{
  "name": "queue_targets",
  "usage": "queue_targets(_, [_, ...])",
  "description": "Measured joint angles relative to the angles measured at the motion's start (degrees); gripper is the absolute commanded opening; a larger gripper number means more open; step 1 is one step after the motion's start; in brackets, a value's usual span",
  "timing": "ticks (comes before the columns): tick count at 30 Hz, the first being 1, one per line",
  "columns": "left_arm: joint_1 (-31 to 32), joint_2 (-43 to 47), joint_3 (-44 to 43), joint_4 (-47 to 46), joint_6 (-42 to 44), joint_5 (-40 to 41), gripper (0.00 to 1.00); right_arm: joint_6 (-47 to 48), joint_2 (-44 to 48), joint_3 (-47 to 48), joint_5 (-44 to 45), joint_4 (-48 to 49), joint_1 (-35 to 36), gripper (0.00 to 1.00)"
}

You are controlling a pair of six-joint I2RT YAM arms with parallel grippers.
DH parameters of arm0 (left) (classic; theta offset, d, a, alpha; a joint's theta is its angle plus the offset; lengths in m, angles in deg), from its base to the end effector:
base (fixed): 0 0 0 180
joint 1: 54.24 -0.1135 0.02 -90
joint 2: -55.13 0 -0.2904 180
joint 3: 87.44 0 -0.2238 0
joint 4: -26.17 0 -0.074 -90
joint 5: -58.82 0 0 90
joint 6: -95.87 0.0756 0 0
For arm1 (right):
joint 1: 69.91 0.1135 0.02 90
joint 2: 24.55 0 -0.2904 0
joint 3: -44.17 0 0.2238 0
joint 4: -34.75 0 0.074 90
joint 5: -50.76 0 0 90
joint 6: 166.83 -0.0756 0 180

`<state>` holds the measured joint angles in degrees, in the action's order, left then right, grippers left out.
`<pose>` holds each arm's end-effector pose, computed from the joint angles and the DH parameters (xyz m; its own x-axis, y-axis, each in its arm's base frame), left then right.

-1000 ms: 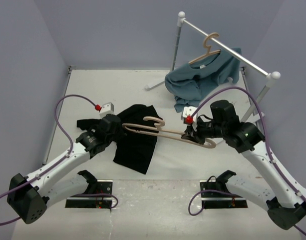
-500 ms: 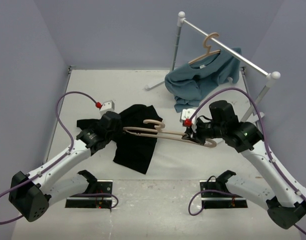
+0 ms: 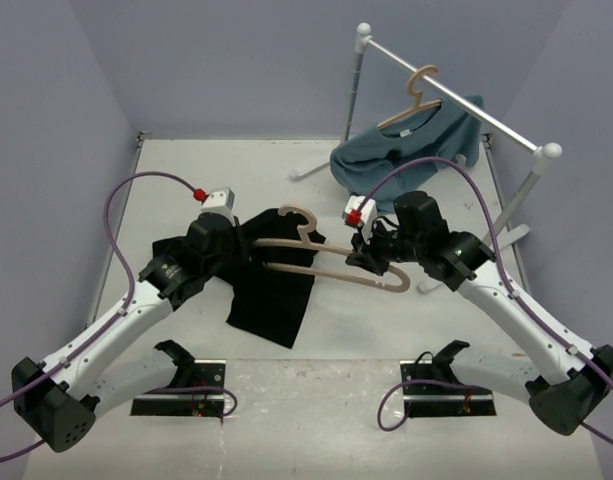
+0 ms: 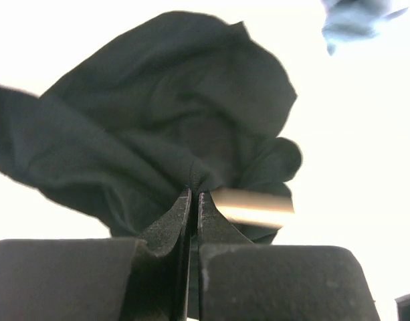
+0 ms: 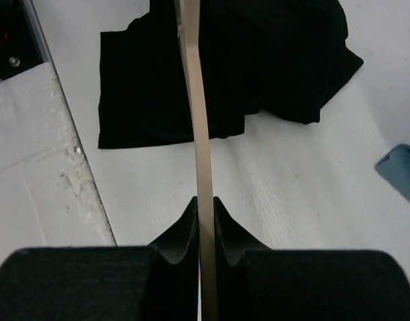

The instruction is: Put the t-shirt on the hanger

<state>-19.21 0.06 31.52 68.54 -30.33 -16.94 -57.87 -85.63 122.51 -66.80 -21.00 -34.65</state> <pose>0.1702 -0.0966 0.2875 -0.6250 -0.2610 -0.7357 0.0312 0.9334 -0.3576 0.1461 0.1461 0.3463 -0.2183 -0.5071 -0.8338 -0.9288 0.3702 0.0180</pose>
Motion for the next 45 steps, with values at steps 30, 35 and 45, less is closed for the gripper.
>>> queue_targets(30, [0.0,-5.7,-39.3,23.5,20.2,-10.8,0.0,11.3,-1.8,-7.1,-26.4,23.4,-2.6,0.0])
queue_targets(35, [0.0,-8.2,-39.4,23.5,21.0,-17.6,0.0,14.4,-4.0,-5.3,-28.5,21.8,-2.1,0.0])
queue_targets(45, [1.0,-14.8,-41.8,23.0,23.6,-29.6,0.0,14.2,-10.9,-3.0,-34.8,28.8,1.2,0.0])
